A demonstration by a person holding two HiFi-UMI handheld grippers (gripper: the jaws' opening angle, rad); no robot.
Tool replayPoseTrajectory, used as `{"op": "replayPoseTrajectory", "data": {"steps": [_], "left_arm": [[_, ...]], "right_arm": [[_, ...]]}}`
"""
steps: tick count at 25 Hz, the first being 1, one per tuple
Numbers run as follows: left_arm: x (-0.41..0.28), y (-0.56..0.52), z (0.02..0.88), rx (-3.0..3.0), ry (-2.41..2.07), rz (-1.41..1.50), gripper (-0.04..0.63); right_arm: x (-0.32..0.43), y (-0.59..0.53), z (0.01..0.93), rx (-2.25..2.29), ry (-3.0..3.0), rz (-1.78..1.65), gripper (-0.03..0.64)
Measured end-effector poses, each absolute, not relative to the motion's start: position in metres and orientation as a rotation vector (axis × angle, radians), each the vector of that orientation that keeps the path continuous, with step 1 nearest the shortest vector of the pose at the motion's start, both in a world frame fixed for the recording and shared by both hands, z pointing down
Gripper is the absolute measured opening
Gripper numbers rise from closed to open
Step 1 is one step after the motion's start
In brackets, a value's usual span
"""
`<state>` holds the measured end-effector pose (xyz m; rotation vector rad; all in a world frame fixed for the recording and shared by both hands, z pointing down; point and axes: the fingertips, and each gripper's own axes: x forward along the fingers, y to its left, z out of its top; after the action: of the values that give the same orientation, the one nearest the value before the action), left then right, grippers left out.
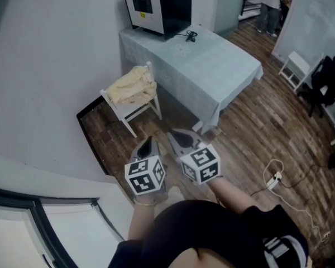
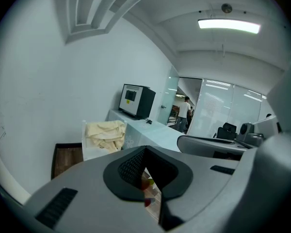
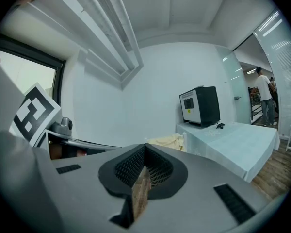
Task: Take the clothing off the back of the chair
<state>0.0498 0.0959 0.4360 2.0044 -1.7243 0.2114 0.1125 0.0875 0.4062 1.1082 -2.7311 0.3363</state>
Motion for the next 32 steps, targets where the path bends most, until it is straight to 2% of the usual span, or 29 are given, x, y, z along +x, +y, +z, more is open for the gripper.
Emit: {"op": "replayPoseTrajectory", "data": {"steps": [32], "left_arm": [[-0.044,0.001,0.462,1.996,-1.72,0.215,-0.003]], "right_arm": [[0.04,-0.008,0.423,1.214,-2.669,0.398,0.012]]}}
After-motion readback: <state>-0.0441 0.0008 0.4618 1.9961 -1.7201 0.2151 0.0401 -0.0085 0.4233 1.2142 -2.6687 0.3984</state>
